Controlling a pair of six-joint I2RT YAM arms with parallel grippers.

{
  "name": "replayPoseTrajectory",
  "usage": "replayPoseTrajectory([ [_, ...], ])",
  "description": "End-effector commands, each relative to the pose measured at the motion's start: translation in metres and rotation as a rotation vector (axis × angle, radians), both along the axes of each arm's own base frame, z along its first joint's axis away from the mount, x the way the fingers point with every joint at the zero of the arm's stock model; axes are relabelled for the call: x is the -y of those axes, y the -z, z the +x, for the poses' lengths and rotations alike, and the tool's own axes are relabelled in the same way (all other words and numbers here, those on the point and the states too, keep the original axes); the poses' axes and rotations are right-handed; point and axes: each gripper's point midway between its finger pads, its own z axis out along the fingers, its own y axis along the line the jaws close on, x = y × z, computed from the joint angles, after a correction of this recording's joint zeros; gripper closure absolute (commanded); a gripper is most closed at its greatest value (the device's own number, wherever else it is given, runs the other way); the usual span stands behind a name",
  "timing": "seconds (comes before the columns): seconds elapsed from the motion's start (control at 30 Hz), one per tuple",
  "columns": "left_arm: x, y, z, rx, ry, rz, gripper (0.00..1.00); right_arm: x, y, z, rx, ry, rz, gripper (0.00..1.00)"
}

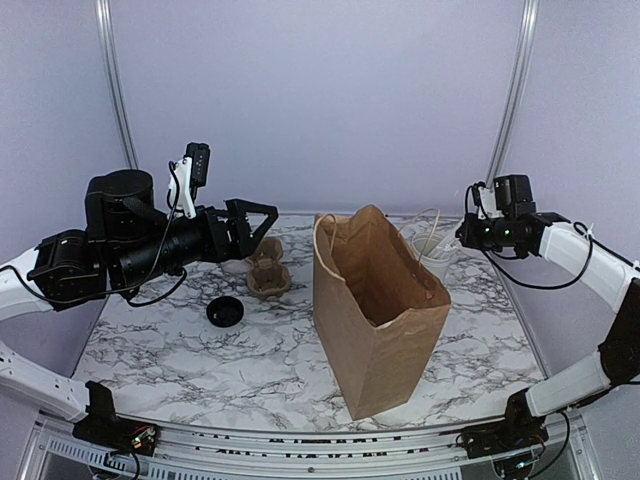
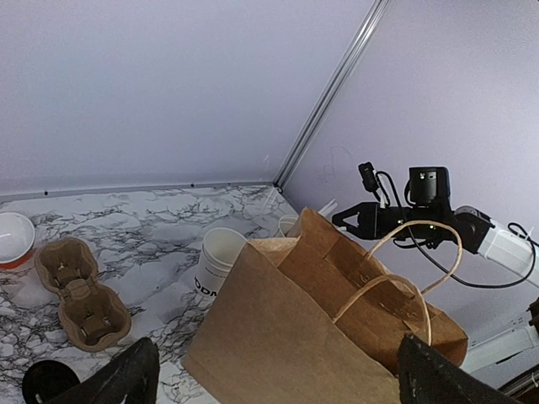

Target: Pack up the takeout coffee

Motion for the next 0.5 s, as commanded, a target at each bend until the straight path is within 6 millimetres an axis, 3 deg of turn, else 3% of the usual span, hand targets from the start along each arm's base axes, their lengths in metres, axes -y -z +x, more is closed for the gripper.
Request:
replayPoseTrajectory([
  [0.0, -0.003, 0.002, 0.001, -0.008, -0.001, -0.003, 0.01, -0.004, -0.021, 0.002, 0.036, 0.008, 0.010, 0.90],
  [0.2, -0.001, 0.001, 0.001, -0.008, 0.004, -0.004, 0.01, -0.002, -0.026, 0.000, 0.041, 0.026, -0.011, 1.00],
  [0.47, -0.002, 0.001, 0.001, -0.009, 0.001, -0.005, 0.01, -0.002, -0.043, -0.003, 0.061, 0.038, -0.034, 1.00],
])
